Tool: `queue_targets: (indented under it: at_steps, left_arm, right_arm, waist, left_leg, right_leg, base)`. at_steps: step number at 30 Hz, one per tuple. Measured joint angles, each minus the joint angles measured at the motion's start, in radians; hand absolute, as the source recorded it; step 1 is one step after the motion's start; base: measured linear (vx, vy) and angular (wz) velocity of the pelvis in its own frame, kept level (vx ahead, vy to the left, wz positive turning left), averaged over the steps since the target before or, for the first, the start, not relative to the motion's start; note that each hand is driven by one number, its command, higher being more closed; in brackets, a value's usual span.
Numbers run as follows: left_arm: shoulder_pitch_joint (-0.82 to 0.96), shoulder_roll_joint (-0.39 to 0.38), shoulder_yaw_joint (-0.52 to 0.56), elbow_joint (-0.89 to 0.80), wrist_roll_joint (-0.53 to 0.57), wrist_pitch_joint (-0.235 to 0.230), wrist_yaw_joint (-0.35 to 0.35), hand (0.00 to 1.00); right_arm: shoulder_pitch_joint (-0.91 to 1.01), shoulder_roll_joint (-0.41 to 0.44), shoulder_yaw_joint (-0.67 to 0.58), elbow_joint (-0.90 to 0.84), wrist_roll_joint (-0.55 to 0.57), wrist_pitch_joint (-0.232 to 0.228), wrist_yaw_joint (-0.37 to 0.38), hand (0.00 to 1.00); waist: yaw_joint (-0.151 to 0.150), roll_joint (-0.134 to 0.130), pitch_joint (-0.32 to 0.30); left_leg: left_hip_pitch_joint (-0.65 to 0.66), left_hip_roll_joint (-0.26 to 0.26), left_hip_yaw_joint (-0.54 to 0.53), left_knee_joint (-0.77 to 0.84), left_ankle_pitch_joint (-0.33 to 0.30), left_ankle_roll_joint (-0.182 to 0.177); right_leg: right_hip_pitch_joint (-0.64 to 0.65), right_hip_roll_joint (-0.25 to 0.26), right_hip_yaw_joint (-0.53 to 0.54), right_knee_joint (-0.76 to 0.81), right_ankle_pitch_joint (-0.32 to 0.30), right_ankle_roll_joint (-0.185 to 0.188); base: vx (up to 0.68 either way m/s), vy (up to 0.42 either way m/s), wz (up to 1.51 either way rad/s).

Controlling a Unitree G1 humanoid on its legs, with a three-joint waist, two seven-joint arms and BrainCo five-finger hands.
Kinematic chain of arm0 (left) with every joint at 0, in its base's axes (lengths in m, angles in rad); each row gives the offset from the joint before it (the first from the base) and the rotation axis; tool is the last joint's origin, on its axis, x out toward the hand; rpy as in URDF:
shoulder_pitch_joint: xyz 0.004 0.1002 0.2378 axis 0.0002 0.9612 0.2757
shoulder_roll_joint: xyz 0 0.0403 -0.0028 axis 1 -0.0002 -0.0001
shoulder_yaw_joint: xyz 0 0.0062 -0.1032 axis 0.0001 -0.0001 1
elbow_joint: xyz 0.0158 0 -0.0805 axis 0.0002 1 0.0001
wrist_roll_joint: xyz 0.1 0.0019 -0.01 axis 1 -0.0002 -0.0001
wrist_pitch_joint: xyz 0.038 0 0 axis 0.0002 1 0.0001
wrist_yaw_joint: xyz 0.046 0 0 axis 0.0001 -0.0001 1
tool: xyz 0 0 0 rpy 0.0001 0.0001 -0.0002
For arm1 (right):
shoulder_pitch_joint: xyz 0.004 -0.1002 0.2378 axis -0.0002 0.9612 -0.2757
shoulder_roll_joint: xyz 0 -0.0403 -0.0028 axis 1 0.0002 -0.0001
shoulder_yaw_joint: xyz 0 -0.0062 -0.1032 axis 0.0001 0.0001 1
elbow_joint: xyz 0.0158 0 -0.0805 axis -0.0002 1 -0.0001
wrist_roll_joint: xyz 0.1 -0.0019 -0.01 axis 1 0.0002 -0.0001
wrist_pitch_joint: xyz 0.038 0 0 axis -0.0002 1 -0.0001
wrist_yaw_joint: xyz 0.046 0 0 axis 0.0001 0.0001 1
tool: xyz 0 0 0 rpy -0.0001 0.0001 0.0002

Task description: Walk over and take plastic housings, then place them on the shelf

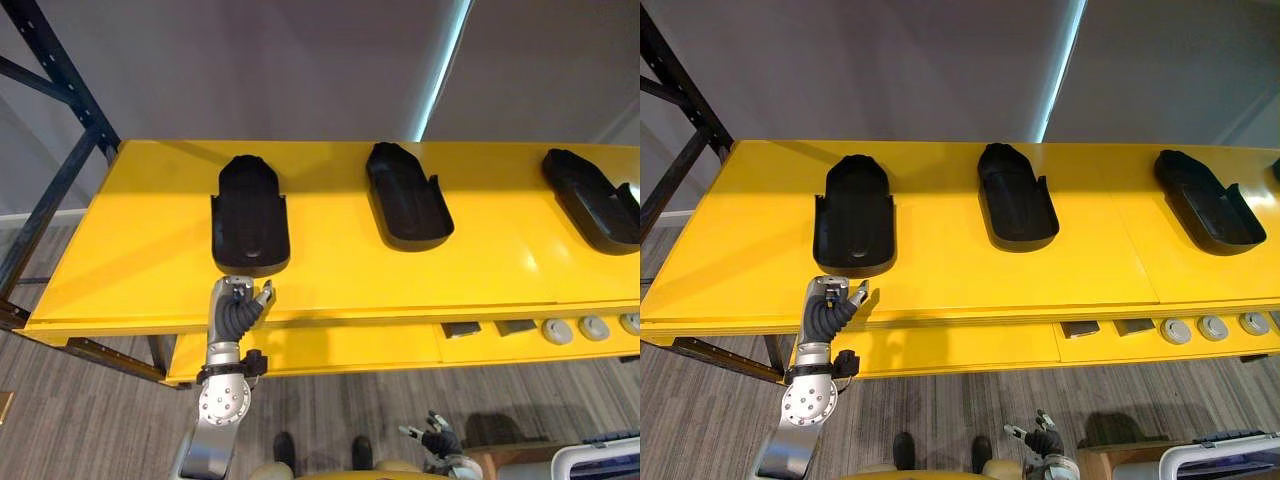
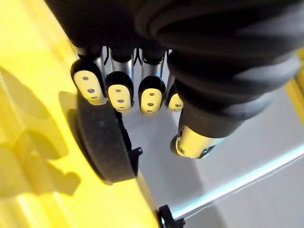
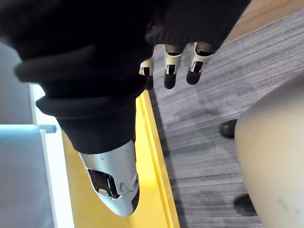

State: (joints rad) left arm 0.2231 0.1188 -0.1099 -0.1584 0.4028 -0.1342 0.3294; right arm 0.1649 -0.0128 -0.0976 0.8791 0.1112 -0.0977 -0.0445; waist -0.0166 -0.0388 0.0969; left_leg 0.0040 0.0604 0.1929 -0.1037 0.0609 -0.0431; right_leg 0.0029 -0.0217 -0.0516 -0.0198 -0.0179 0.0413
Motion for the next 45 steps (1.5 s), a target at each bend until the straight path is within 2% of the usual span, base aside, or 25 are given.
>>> queue_targets:
  at_steps: [5,10,18,26,32,42,45]
  left_arm:
    - [-0.017,0.000,-0.004,0.098,0.004,0.025,0.002,1.00]
    - [-0.037,-0.002,-0.005,0.132,0.014,0.029,0.024,1.00]
    - [-0.089,-0.020,0.014,0.210,0.041,0.040,0.042,1.00]
    - [-0.098,-0.039,0.031,0.202,0.051,0.040,0.065,1.00]
    - [-0.078,-0.039,0.003,0.169,0.049,0.041,0.071,1.00]
    - [-0.045,-0.039,-0.017,0.122,0.040,0.042,0.086,1.00]
    - [-0.060,-0.038,-0.020,0.054,0.040,0.038,0.086,1.00]
  right_arm:
    - [-0.001,0.002,0.006,0.000,-0.002,0.017,-0.001,0.00]
    - [-0.001,0.002,0.006,0.000,-0.006,0.021,-0.001,0.00]
    - [-0.001,-0.014,0.005,0.001,-0.025,0.036,0.001,0.00]
    - [0.000,-0.013,-0.001,0.001,-0.026,0.035,0.000,0.00]
    - [0.000,-0.011,0.000,0.001,-0.026,0.034,-0.017,0.00]
    - [-0.001,-0.004,0.020,0.001,-0.026,0.030,-0.021,0.00]
    - [0.000,0.000,0.021,0.001,-0.026,0.030,-0.021,0.00]
  waist:
    - [0.002,-0.006,-0.004]
    - [0.005,-0.008,-0.006]
    - [0.003,0.011,-0.024]
    - [0.000,0.008,-0.026]
    - [0.004,0.005,-0.025]
    - [0.006,-0.008,-0.031]
    - [0.003,-0.012,-0.034]
  left_leg:
    - [0.002,-0.008,-0.001,0.000,-0.004,0.005]
    - [0.002,-0.010,0.003,0.000,-0.006,0.007]
    - [-0.007,-0.008,0.013,0.000,-0.010,0.001]
    - [-0.032,-0.008,0.028,0.000,-0.012,0.005]
    - [-0.034,-0.015,0.028,0.000,-0.010,0.003]
    - [-0.036,-0.023,0.029,0.000,-0.002,0.016]
    - [-0.036,-0.023,0.030,0.000,-0.002,0.017]
  right_leg:
    - [0.006,-0.008,-0.002,-0.005,-0.001,0.001]
    - [0.008,-0.010,-0.001,-0.011,0.000,0.001]
    - [-0.011,-0.003,0.022,-0.016,0.001,-0.001]
    - [-0.043,0.000,0.049,-0.016,0.002,0.001]
    - [-0.043,-0.010,0.048,-0.016,0.014,0.019]
    - [-0.038,-0.016,0.048,-0.015,0.026,0.009]
    - [-0.039,-0.018,0.049,-0.015,0.026,0.009]
  base:
    - [0.02,0.012,0.03]
    - [0.00,0.000,0.00]
    - [-0.03,0.006,-0.05]
    - [-0.01,0.011,-0.07]
    - [0.03,0.012,0.03]
    - [0.03,0.008,0.00]
    - [0.00,0.008,-0.03]
